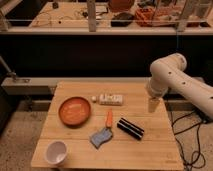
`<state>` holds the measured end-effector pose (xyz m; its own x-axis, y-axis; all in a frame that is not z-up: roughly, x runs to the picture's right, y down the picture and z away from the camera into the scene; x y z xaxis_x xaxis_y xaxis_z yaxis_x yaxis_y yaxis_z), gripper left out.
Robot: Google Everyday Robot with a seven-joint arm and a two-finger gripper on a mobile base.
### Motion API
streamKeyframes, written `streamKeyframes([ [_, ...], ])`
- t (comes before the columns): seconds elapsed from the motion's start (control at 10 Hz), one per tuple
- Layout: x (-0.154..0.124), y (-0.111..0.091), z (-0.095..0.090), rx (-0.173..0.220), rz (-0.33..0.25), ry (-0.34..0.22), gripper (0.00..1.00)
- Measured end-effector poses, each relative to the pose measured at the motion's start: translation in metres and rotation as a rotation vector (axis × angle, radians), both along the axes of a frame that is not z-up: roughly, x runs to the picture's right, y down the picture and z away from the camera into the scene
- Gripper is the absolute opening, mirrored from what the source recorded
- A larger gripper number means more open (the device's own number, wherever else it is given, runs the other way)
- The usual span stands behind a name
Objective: Move the arm in a circular motion
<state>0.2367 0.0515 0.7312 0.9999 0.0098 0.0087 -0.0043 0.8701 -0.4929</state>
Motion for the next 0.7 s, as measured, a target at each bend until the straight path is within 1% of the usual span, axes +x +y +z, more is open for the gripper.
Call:
streamKeyframes([
  [0.2, 0.005, 0.005, -0.004, 0.002, 0.009, 0.005, 0.8],
  [0.4, -0.001, 0.009, -0.009, 0.004, 0.006, 0.0, 0.8],
  [0.7, 0.002, 0.019, -0.018, 0.007, 0.008, 0.002, 0.8],
])
